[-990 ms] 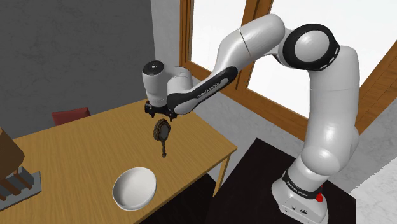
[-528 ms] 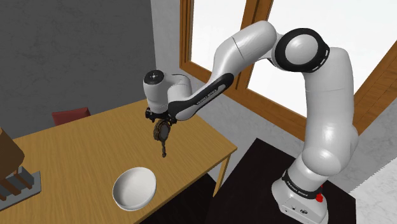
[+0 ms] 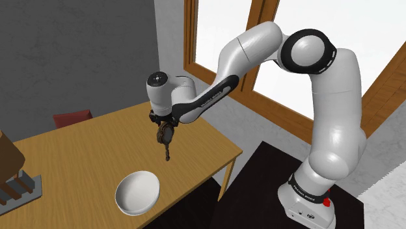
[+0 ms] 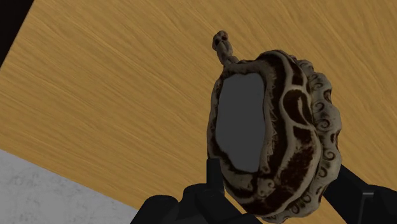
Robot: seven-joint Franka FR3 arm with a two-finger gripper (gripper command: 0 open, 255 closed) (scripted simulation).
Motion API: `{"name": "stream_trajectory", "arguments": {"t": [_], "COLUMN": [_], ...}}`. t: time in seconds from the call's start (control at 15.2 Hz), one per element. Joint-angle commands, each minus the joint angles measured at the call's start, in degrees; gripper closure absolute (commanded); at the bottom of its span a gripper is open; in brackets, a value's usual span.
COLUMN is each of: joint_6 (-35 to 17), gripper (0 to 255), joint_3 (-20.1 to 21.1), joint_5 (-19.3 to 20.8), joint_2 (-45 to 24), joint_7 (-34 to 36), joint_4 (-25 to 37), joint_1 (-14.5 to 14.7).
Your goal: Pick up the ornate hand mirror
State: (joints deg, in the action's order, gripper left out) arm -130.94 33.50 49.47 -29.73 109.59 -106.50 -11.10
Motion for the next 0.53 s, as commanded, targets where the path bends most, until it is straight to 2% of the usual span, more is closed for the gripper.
{"name": "stream_trajectory", "arguments": {"t": [0.0,0.46], "joint_6": [0.0,2.2], "gripper": [255,255], "joint_3": [0.0,1.7], "joint_5": [0.0,-3.0], "joint_2": [-0.1,2.8], "joint_7": [0.0,-2.6], "joint_4": [-0.1,0.3], "joint_1": [0.0,-1.1]}}
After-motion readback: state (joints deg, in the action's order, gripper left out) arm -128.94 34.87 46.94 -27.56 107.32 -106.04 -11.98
